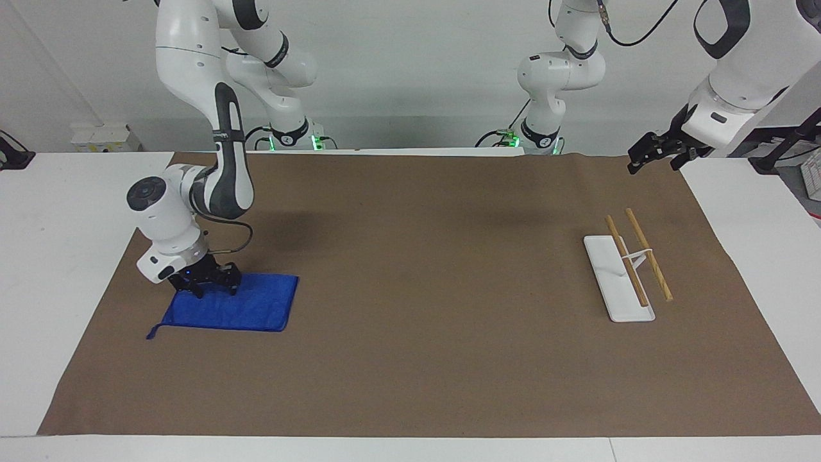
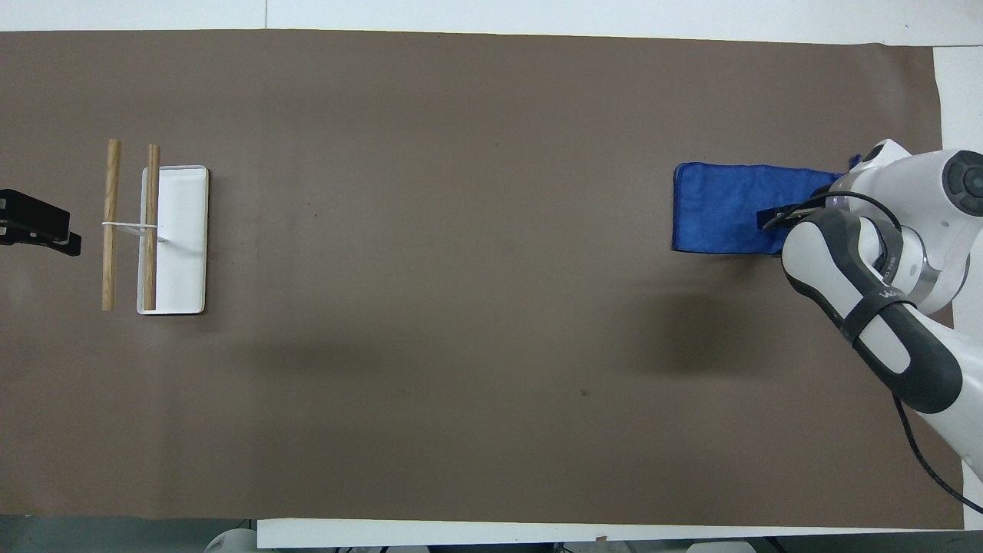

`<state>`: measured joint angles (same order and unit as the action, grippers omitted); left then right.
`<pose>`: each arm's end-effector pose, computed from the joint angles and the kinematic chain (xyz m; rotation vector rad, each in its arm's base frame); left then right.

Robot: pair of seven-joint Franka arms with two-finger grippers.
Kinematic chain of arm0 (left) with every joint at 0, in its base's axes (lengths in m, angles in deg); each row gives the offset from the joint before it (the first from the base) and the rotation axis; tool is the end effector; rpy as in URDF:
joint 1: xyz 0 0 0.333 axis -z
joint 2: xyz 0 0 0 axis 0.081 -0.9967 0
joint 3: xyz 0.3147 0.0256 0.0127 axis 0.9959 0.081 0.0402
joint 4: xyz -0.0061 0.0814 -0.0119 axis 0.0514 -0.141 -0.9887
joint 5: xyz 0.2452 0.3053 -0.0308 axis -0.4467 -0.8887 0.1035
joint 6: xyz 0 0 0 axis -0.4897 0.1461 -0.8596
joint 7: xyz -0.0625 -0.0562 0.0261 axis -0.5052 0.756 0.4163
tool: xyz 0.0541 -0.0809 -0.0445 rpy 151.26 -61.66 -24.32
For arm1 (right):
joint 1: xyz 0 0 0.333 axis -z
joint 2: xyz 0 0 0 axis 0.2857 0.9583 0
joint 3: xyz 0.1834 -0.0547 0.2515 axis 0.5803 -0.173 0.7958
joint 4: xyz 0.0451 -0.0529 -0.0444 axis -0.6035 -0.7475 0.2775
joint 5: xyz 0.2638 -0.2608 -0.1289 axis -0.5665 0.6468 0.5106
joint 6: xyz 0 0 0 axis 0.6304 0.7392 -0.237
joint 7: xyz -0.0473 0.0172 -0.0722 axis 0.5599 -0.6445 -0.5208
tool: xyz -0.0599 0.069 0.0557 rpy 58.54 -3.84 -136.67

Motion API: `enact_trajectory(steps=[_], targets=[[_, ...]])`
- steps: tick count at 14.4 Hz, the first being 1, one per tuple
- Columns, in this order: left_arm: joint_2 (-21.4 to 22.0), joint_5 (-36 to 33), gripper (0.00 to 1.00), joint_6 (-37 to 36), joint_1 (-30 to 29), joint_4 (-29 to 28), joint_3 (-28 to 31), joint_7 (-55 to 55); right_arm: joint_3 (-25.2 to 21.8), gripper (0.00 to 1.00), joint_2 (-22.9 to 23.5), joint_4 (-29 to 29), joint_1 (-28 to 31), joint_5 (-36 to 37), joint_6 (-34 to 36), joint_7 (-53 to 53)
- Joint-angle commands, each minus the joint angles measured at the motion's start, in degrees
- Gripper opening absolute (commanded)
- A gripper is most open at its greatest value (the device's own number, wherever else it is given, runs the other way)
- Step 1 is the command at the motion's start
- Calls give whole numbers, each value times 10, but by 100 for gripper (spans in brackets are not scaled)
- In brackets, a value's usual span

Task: Right arm passes towel to left arm to hang
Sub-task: 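Reach the right gripper to the blue towel and grasp its edge, then lift the towel with the right gripper while the left gripper reaches toward it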

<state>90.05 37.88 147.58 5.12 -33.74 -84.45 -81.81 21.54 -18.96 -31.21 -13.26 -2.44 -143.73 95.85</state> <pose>0.5231 -0.0330 0.6112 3.1186 0.0103 -0.2524 0.5881 -0.0931 0.2823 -3.1303 -0.1288 -0.1594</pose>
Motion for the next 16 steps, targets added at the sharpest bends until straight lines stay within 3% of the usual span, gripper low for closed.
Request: enact_trajectory(steps=[1, 3, 6, 10, 14, 16], targets=[[13, -3, 99, 10, 6, -16, 4, -1, 2, 20, 9, -1, 6, -8, -7, 20], [13, -3, 99, 10, 7, -16, 4, 0, 3, 0, 9, 0, 8, -8, -3, 20], [13, -3, 99, 9, 6, -16, 4, 2, 4, 0, 3, 10, 10, -11, 16, 11], [18, -3, 99, 5, 7, -20, 3, 4, 12, 0, -24, 68, 9, -11, 161, -80], [18, 3, 99, 9, -1, -24, 6, 8, 34, 0, -46, 70, 6, -11, 205, -152], [18, 5, 99, 19, -1, -24, 5, 59, 55, 0, -57, 72, 6, -11, 230, -216]])
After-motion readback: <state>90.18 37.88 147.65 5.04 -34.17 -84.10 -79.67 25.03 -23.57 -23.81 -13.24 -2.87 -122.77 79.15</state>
